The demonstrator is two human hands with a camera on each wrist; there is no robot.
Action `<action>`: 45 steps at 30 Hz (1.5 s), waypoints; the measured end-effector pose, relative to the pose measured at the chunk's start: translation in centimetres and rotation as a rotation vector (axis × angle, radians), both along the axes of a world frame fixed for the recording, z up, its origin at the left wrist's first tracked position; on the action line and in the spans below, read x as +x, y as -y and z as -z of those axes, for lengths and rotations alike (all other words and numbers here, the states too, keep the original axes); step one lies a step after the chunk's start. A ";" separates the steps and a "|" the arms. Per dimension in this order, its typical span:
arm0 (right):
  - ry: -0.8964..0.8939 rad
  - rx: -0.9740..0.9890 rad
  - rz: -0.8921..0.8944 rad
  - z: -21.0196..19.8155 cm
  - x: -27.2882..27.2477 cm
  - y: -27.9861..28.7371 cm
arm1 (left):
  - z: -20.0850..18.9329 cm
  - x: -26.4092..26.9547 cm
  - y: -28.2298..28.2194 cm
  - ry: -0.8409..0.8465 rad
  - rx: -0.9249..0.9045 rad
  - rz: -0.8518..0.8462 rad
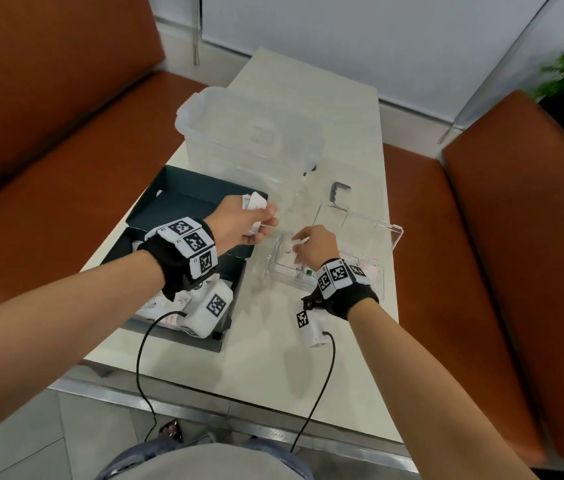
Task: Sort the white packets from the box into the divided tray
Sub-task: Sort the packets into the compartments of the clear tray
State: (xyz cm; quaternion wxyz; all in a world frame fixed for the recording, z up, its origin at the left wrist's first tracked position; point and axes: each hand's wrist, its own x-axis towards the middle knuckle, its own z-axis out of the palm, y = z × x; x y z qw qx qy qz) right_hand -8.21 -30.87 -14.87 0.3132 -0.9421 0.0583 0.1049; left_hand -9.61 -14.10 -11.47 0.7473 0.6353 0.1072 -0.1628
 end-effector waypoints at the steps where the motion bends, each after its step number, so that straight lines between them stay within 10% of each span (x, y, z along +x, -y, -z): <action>1: 0.006 -0.011 0.000 0.1 -0.1 -0.1 | 0.1 0.0 -0.1 -0.004 -0.002 -0.002; 13: 0.049 -0.639 -0.391 0.5 0.6 -0.2 | 0.0 -0.2 0.2 -0.023 -0.038 0.010; 21: 0.066 -0.723 -0.364 1.4 0.7 -1.0 | -0.7 0.0 1.1 -0.169 -0.237 0.010; 29: 0.252 -0.283 -0.189 -0.6 -0.1 1.3 | -1.1 -0.4 1.2 -0.240 -0.432 0.042; 34: 0.346 0.140 -0.071 -4.4 -1.1 3.7 | -1.2 -0.7 2.9 -0.166 -0.288 0.142; 45: 0.209 0.391 0.099 -5.9 -3.6 9.1 | -0.2 -0.8 9.3 0.075 -0.010 0.116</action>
